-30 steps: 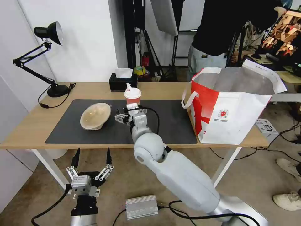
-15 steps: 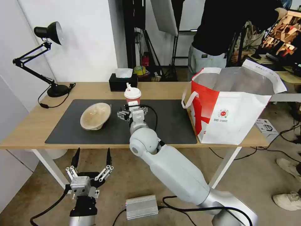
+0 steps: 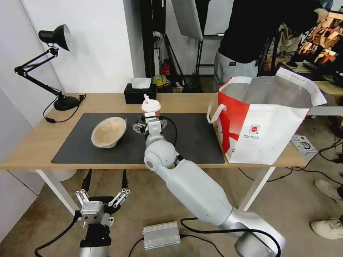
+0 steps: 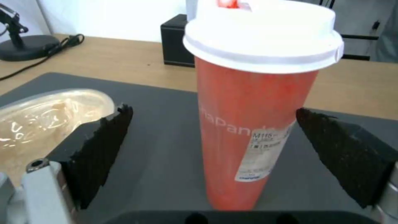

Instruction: Pick up the trash from the table and place it into the takeout bag.

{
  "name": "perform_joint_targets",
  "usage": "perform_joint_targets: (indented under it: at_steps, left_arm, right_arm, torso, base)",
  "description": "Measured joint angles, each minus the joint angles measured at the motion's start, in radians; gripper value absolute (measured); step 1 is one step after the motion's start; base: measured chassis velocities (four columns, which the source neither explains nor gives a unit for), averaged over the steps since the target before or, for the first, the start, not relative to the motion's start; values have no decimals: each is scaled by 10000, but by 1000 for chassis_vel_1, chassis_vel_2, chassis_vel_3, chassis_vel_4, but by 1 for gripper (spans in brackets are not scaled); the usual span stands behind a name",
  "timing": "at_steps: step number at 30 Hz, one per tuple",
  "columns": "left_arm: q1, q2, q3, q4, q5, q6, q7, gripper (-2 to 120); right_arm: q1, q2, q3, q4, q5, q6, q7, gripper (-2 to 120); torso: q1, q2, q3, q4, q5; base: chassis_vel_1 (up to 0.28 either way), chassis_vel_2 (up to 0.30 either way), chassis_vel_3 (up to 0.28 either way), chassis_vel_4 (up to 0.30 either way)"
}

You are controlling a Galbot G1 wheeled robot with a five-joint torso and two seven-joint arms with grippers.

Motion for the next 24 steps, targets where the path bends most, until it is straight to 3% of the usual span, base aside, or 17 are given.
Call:
perform_joint_targets:
  at_steps: [24]
  left_arm:
    - [-10, -129, 94, 135, 140, -76, 11, 100]
  right_arm:
    - [620, 1, 364, -1584, -294, 605, -1061, 100]
  torso:
    - [1, 0, 1, 0, 0]
  base:
    - [0, 0, 0, 0]
